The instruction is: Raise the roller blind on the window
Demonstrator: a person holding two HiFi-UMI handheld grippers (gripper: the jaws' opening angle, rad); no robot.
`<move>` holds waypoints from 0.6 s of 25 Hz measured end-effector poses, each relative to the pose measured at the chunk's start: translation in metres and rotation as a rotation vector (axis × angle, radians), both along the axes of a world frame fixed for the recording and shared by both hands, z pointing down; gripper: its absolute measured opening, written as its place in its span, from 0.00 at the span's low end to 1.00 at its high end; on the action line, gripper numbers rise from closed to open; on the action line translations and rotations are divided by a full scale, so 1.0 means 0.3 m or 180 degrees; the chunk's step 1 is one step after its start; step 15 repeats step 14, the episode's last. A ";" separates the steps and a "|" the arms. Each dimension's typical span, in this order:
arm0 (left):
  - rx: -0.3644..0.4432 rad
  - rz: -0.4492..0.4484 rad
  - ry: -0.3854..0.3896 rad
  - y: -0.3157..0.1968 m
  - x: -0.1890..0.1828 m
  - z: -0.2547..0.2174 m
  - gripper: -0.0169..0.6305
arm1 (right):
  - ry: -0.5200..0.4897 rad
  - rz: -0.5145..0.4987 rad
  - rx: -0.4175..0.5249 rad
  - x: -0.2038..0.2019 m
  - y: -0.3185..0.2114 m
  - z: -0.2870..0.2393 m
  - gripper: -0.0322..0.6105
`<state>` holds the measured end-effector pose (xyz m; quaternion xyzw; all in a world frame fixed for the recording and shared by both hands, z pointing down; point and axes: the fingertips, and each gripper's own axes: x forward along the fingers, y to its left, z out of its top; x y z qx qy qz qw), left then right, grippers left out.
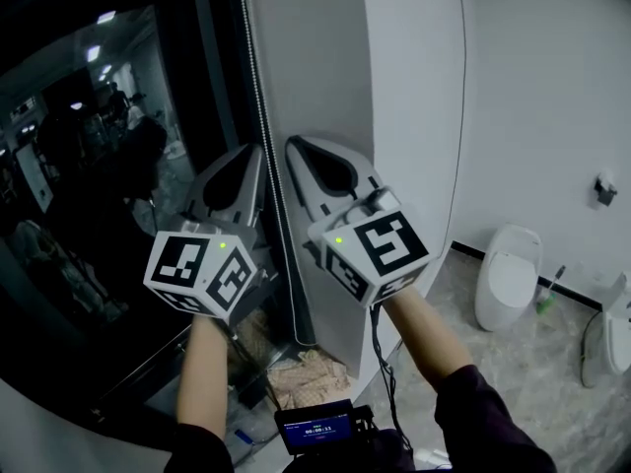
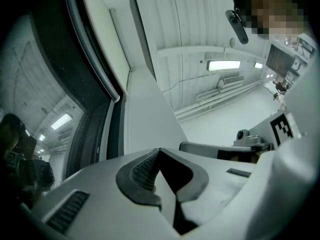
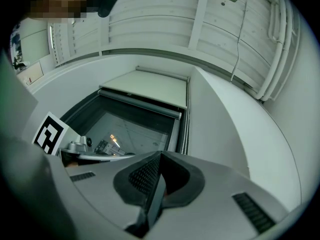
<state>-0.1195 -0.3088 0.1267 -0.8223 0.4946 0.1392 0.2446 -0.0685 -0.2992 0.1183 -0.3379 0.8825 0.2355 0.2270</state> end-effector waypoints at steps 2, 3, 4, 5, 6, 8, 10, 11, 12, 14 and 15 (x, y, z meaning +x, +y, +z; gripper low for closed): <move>0.0009 -0.0020 -0.0001 -0.002 -0.003 0.004 0.04 | 0.0019 0.0018 0.0010 -0.005 -0.003 0.004 0.06; 0.0011 -0.0030 0.0001 -0.003 -0.006 0.006 0.04 | 0.0029 0.0029 0.0017 -0.009 -0.005 0.006 0.06; 0.0011 -0.0040 0.0006 -0.005 -0.011 0.008 0.04 | 0.0040 0.0039 0.0024 -0.013 -0.006 0.009 0.06; 0.0009 -0.0050 0.0012 -0.006 -0.017 0.009 0.04 | 0.0049 0.0045 0.0027 -0.017 -0.007 0.010 0.06; 0.0008 -0.0061 0.0020 -0.008 -0.024 0.009 0.04 | 0.0054 0.0043 0.0027 -0.020 -0.008 0.010 0.06; 0.0006 -0.0083 0.0035 -0.011 -0.035 0.007 0.04 | 0.0055 0.0038 0.0019 -0.023 -0.014 0.011 0.06; 0.0000 -0.0095 0.0053 -0.015 -0.041 0.007 0.04 | 0.0059 0.0038 0.0005 -0.024 -0.021 0.013 0.06; -0.0004 -0.0098 0.0060 -0.017 -0.043 0.008 0.04 | 0.0062 0.0034 -0.0002 -0.024 -0.023 0.013 0.06; -0.0008 -0.0103 0.0063 -0.018 -0.043 0.008 0.04 | 0.0065 0.0030 -0.0008 -0.024 -0.024 0.013 0.06; -0.0015 -0.0112 0.0063 -0.022 -0.043 0.009 0.04 | 0.0069 0.0021 -0.0015 -0.025 -0.023 0.012 0.06; -0.0015 -0.0112 0.0063 -0.022 -0.043 0.009 0.04 | 0.0069 0.0021 -0.0015 -0.025 -0.023 0.012 0.06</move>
